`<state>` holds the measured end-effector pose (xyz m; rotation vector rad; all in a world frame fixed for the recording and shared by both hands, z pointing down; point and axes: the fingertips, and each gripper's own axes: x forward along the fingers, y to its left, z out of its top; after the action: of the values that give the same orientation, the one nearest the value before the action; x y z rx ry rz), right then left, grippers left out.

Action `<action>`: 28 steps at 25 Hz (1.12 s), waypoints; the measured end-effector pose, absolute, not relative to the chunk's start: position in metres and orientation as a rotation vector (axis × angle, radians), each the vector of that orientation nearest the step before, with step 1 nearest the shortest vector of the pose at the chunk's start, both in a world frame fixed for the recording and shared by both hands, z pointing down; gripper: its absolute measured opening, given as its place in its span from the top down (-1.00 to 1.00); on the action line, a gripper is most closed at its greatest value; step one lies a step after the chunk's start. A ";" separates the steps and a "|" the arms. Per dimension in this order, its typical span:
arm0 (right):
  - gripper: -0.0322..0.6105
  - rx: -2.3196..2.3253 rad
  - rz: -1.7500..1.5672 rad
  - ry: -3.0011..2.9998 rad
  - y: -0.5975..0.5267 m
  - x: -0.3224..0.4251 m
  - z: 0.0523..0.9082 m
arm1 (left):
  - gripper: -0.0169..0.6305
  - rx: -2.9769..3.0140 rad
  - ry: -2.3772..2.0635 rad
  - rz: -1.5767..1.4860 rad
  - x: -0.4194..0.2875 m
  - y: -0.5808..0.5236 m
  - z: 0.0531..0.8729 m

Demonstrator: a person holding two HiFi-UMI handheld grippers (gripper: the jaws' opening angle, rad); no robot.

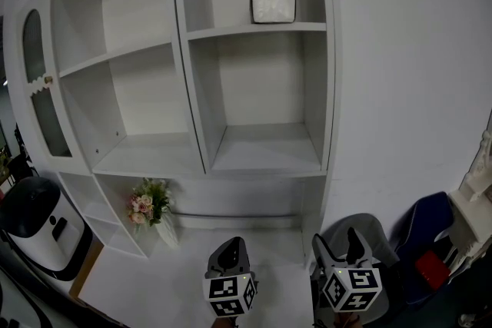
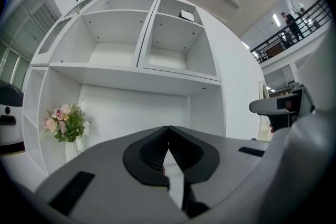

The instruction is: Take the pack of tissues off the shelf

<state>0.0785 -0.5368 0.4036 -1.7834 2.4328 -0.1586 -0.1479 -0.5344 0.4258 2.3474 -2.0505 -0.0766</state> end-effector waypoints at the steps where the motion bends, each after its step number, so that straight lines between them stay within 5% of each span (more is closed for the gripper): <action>1: -0.26 -1.781 -0.156 2.427 -0.537 0.079 0.400 | 0.89 2.346 -2.054 -0.081 -0.150 -0.535 0.424; 28: -0.26 -1.553 0.169 2.405 -0.523 0.043 0.239 | 0.89 2.486 -2.198 -0.257 -0.170 -0.535 0.276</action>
<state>0.0429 -0.5225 0.2394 -1.5535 2.4048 0.1694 -0.1702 -0.5347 0.2764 2.4860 -2.1982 -0.2573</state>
